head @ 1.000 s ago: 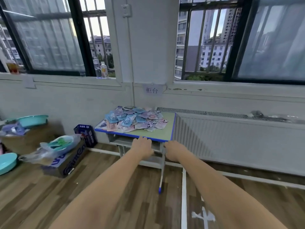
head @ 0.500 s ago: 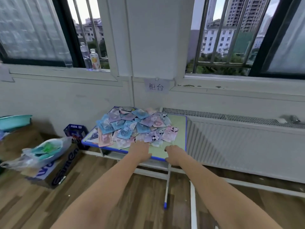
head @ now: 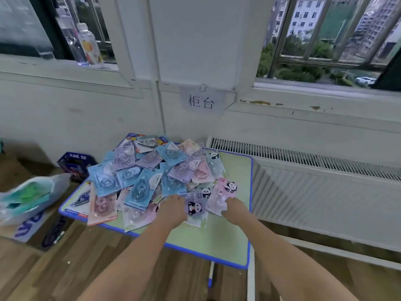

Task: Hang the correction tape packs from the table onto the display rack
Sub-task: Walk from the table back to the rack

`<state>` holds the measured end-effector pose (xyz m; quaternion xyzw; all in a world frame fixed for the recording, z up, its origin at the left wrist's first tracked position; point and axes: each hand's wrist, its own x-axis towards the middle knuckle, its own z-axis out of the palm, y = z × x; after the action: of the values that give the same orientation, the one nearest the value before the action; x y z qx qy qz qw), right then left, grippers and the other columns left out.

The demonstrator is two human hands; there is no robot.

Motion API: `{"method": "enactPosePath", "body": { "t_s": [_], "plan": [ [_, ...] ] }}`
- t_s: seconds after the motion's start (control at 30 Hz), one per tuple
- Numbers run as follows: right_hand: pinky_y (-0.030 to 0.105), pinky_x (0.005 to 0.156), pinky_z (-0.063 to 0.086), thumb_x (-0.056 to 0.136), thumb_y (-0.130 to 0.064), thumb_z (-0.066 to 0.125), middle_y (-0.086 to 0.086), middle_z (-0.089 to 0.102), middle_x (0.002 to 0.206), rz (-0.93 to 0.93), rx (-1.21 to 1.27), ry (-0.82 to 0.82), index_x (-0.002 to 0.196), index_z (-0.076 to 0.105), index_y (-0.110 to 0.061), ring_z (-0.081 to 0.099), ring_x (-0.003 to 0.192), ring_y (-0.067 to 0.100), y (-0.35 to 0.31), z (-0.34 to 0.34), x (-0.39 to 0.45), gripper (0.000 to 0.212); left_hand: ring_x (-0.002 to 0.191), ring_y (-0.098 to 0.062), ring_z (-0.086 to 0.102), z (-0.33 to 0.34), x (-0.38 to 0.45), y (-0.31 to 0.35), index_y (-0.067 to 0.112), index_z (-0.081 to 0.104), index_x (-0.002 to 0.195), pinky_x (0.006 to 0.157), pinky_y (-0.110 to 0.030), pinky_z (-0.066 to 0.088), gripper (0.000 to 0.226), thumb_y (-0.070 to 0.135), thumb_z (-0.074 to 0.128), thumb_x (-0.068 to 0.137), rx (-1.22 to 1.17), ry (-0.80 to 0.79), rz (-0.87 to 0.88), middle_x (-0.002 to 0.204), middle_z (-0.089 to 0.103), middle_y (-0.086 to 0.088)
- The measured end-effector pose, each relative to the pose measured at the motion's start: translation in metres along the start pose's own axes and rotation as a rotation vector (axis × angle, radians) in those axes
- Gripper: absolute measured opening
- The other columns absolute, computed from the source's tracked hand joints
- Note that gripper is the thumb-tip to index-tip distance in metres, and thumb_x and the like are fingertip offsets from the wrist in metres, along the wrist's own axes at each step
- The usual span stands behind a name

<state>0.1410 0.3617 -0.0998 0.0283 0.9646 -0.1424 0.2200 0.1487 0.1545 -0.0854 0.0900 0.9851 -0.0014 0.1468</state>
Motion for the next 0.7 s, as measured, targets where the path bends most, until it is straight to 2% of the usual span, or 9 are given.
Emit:
{"method": "enactPosePath", "body": {
  "t_s": [0.13,0.27,0.4,0.5,0.57,0.63,0.7],
  "plan": [
    [0.032,0.097,0.039,0.097,-0.022,0.044,0.015,0.048,0.129,0.055,0.078,0.04,0.129,0.044,-0.001,0.047,0.12,0.029,-0.003,0.0,0.031,0.039,0.123,-0.026,0.04,0.014,0.021,-0.006,0.008,0.041,0.133,0.093,-0.033,0.043,0.04,0.023,0.045,0.095,-0.019,0.025,-0.047,0.131,0.043,-0.01],
    [0.031,0.097,0.036,0.095,-0.042,0.047,0.013,0.045,0.131,0.214,0.154,0.123,0.131,0.041,-0.002,0.042,0.122,0.028,-0.014,0.014,0.044,0.054,0.123,-0.025,0.039,0.025,0.03,-0.009,0.009,0.039,0.131,0.091,-0.03,0.042,0.034,0.012,0.04,0.098,0.063,0.053,-0.062,0.133,0.04,-0.01],
    [0.034,0.1,0.034,0.091,-0.041,0.055,0.014,0.042,0.133,0.339,0.237,0.204,0.131,0.039,-0.001,0.037,0.126,0.03,-0.024,0.019,0.044,0.059,0.123,-0.025,0.039,0.027,0.035,-0.009,0.009,0.039,0.128,0.095,-0.03,0.038,0.032,0.007,0.04,0.097,0.083,0.053,-0.002,0.132,0.04,-0.011],
    [0.034,0.099,0.034,0.087,-0.033,0.058,0.015,0.039,0.132,0.42,0.337,0.203,0.129,0.038,0.0,0.035,0.125,0.031,-0.03,0.023,0.039,0.057,0.116,-0.024,0.046,0.024,0.039,-0.011,0.011,0.05,0.12,0.09,-0.029,0.04,0.025,0.013,0.05,0.095,0.048,0.058,0.0,0.123,0.047,-0.009],
    [0.035,0.098,0.035,0.086,-0.037,0.049,0.016,0.039,0.131,0.46,0.376,0.226,0.129,0.04,0.0,0.036,0.123,0.032,-0.033,0.027,0.03,0.057,0.107,-0.022,0.052,0.021,0.042,-0.013,0.014,0.058,0.11,0.085,-0.029,0.044,0.024,0.026,0.064,0.089,0.036,0.127,0.01,0.113,0.054,-0.007],
    [0.038,0.098,0.036,0.081,-0.047,0.041,0.016,0.039,0.13,0.504,0.418,0.241,0.128,0.043,-0.001,0.036,0.122,0.033,-0.034,0.032,0.021,0.066,0.118,-0.024,0.045,0.024,0.045,-0.013,0.014,0.053,0.12,0.095,-0.032,0.038,0.031,0.034,0.053,0.096,0.009,0.09,0.067,0.123,0.048,-0.008],
    [0.039,0.101,0.035,0.085,-0.038,0.051,0.015,0.034,0.132,0.541,0.44,0.2,0.128,0.043,-0.008,0.033,0.124,0.034,-0.034,0.037,0.015,0.053,0.123,-0.024,0.039,0.03,0.048,-0.011,0.015,0.047,0.126,0.099,-0.032,0.034,0.033,0.035,0.043,0.1,-0.032,0.059,0.117,0.13,0.042,-0.007]
  ]
}}
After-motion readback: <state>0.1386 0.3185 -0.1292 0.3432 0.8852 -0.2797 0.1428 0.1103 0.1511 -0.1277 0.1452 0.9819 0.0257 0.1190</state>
